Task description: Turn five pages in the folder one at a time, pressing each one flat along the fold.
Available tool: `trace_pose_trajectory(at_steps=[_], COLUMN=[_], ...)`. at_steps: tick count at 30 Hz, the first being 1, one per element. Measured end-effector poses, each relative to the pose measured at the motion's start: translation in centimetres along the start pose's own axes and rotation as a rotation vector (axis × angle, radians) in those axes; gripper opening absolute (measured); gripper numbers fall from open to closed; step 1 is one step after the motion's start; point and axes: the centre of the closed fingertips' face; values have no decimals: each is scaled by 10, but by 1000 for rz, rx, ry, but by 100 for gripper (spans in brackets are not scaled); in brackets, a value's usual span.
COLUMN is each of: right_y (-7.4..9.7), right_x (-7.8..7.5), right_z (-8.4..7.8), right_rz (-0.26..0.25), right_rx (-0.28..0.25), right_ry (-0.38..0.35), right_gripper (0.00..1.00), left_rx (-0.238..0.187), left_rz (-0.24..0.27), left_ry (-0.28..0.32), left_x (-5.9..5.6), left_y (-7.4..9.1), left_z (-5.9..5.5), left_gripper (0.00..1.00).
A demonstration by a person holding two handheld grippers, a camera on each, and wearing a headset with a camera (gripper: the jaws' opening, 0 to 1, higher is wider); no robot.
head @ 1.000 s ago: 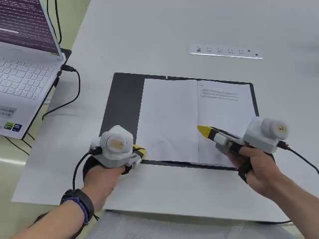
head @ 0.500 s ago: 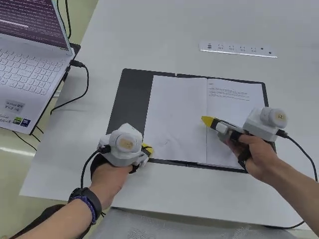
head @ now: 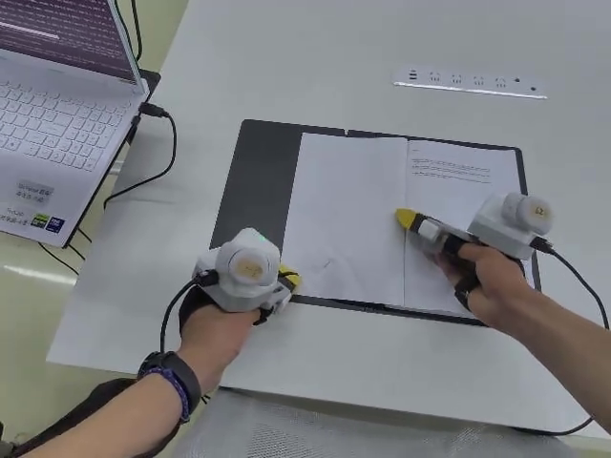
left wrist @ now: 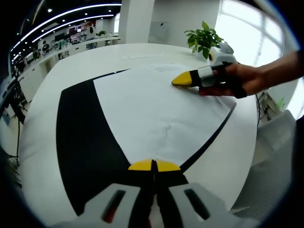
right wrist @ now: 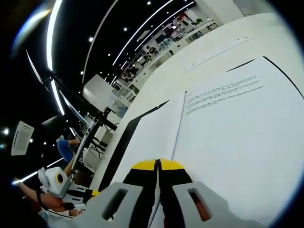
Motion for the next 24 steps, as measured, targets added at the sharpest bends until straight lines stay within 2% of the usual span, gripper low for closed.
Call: trace_pose_trajectory(at_steps=[5,11,24], right_y=[-3,-7,-17], right_x=[8,3,-1], right_z=[4,13,23], right_rz=[2,-29,-35], right_rx=[-11,-38,-52], right_ry=[-6,-45,-72], right_gripper=[0,0,0], left_rx=[0,-3,-7], left_rz=[2,-1,1], left_ry=[2,8,14], left_x=[0,0,0], left_y=[-1,-2,-2], left_z=[0,0,0], left_gripper=[0,0,0])
Point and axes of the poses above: the centre of the closed fingertips' face, and the gripper's own axes: y roughly backward along the fingers, x roughly to its left, z roughly out of its top, and after that the axes turned 2 degrees about z, right-handed
